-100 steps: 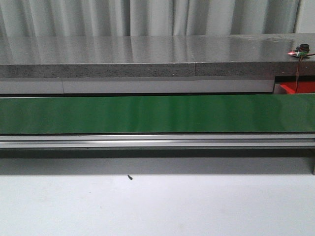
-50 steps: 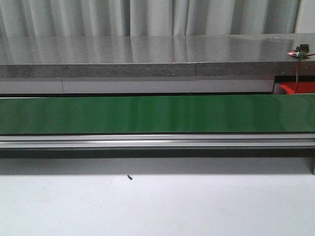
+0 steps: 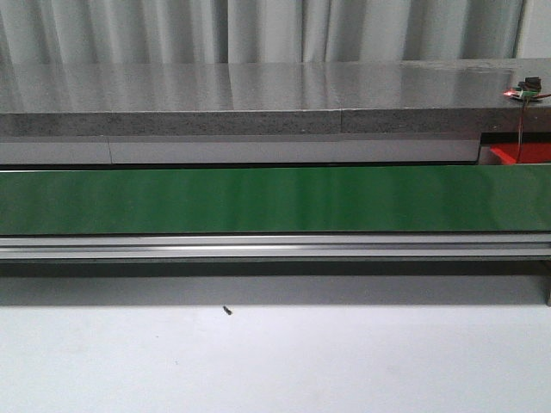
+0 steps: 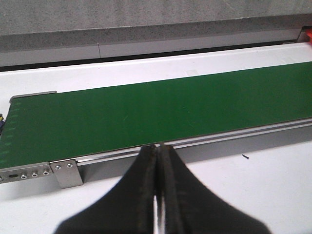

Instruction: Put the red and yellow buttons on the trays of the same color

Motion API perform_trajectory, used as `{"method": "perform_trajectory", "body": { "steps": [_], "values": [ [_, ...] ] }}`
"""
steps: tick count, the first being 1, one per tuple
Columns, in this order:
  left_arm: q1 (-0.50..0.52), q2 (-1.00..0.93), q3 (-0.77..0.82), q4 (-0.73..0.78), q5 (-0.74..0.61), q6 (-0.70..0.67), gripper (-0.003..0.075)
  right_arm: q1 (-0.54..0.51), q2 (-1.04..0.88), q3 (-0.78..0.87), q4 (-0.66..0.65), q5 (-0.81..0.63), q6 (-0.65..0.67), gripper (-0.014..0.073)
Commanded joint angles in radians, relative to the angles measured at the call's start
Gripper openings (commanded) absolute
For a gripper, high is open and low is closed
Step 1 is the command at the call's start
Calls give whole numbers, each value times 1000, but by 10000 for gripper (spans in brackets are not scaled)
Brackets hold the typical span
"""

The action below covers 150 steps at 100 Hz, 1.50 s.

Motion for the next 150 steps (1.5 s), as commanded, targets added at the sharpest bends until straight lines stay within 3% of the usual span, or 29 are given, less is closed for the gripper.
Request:
{"method": "perform_trajectory", "body": {
  "steps": [1,59,80,99,117,150],
  "values": [
    [-8,9,-24,-22,-69,1,-20,1,-7,-27,5,-57,-10,-118],
    [-6,9,-24,-22,-99,-9,-20,1,-7,-27,5,-57,-10,-118],
    [18,55,-29,265,-150,-307,-20,1,-7,-27,5,-57,-10,-118],
    [27,172,-81,432,-168,-534,-20,1,-7,-27,5,-57,-10,-118],
    [27,340,-172,525,-191,-551,-20,1,-7,-27,5,-59,-10,-118],
    [39,676,-334,515,-266,-551,-20,1,-7,-27,5,-59,-10,-118]
  ]
}}
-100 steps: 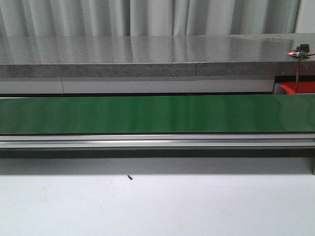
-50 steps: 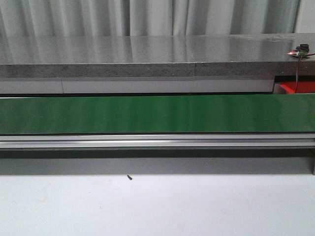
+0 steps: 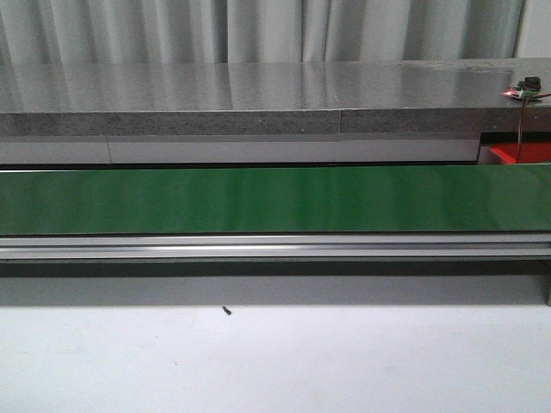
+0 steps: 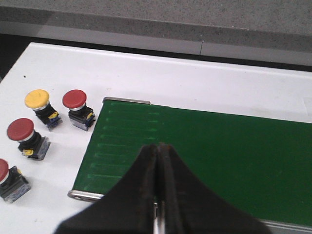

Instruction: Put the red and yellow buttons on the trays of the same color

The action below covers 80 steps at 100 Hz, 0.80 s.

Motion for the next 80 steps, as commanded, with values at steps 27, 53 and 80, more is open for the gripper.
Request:
{"method": "perform_trajectory", "body": {
  "steps": [27,53,80],
  "values": [
    [199,290,-180,-66,-108,1,-20,1,-7,-27,5,-59,-10,-118],
    [396,475,-244,-153,-79,70,-20,1,-7,-27,5,-58,-10,-118],
    [555,574,-246,-203,-37,100,98,1,-7,-27,5,-58,-10,-118]
  ]
}}
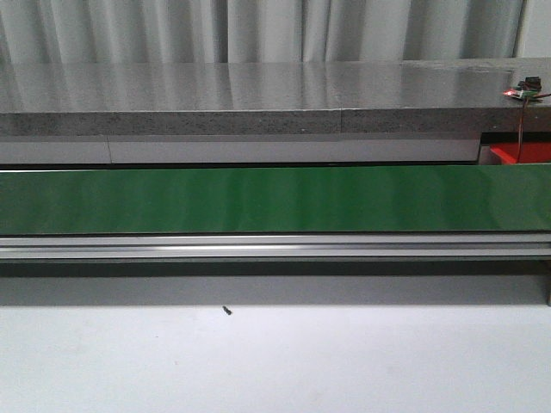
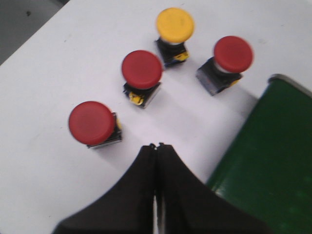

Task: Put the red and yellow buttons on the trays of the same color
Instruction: 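Move the left gripper over the cluster and grasp a red button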

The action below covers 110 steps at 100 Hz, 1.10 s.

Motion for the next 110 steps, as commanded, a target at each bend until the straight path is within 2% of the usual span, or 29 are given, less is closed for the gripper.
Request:
{"method": "perform_trajectory", "body": {
  "steps": [1,9,14,19,24,28,50,66,93,110],
  "values": [
    [34,-21,-34,-14,-34,12,111,1,-7,-27,5,-58,-10,-118],
    [63,-21,-34,-12,-34,12,279,1,-7,-27,5,-58,-10,-118],
    [79,-21,-34,-9,-31,12,432,1,-7,-27,5,-58,-10,-118],
    [96,-19,-34,-9,-23,12,552,1,-7,-27,5,-58,-10,-118],
    [113,-12,-34,-9,-4,12,629,1,-7,-27,5,-58,-10,-118],
    [122,-7,-34,-9,17,15,656,1,-7,-27,6,-58,-10,-118],
    [141,78,-34,-16,62,115,603,1,-7,-27,6,-58,-10,-118],
    [141,148,-59,-20,50,115,599,1,-7,-27,6,-58,-10,-118],
    [141,255,-187,-19,45,115,599,1,-7,-27,6,-58,-10,-118],
    [141,322,-260,-29,84,115,598,1,-7,-27,6,-58,-10,-118]
  ]
}}
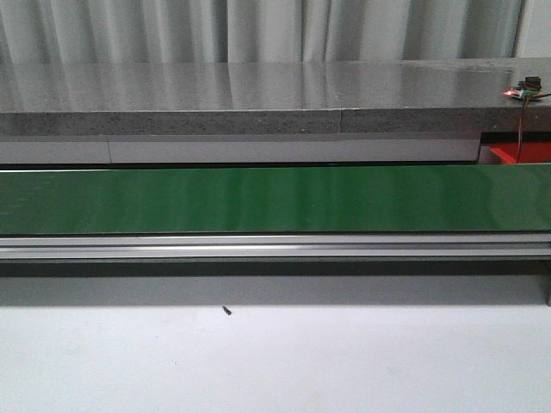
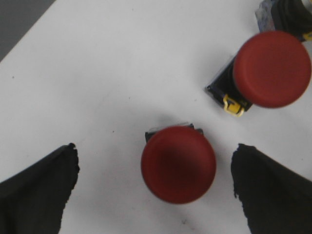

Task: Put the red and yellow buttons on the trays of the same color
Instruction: 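Move the left gripper over the cluster and grasp a red button, then set the red button on the conveyor start and open the left gripper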

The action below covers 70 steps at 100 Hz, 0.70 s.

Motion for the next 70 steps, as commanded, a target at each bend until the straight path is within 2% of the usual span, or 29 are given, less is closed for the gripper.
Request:
{"method": "perform_trajectory", "body": {
  "steps": [1,13,20,25,40,49,57,70],
  "values": [
    [2,-12,-57,-9,0,0,598,1,-7,-27,6,-58,-10,-118],
    [2,24,-97,-5,29,2,592,1,-7,-27,6,-58,-10,-118],
    [2,40,-119,-5,48,3,549,1,-7,-27,6,-58,-10,-118],
    [2,46,-127,-5,55,6,489,1,-7,-27,6,-58,-10,-118],
    [2,51,-147,-5,69,20,242,1,-7,-27,6,-58,-10,-118],
    [2,51,-161,-5,74,20,139,1,-7,-27,6,-58,-10,-118],
    [2,51,-178,-5,85,24,92,1,-7,-27,6,-58,-10,-118],
    [2,43,-217,-5,142,31,83,1,-7,-27,6,-58,-10,-118]
  ]
}}
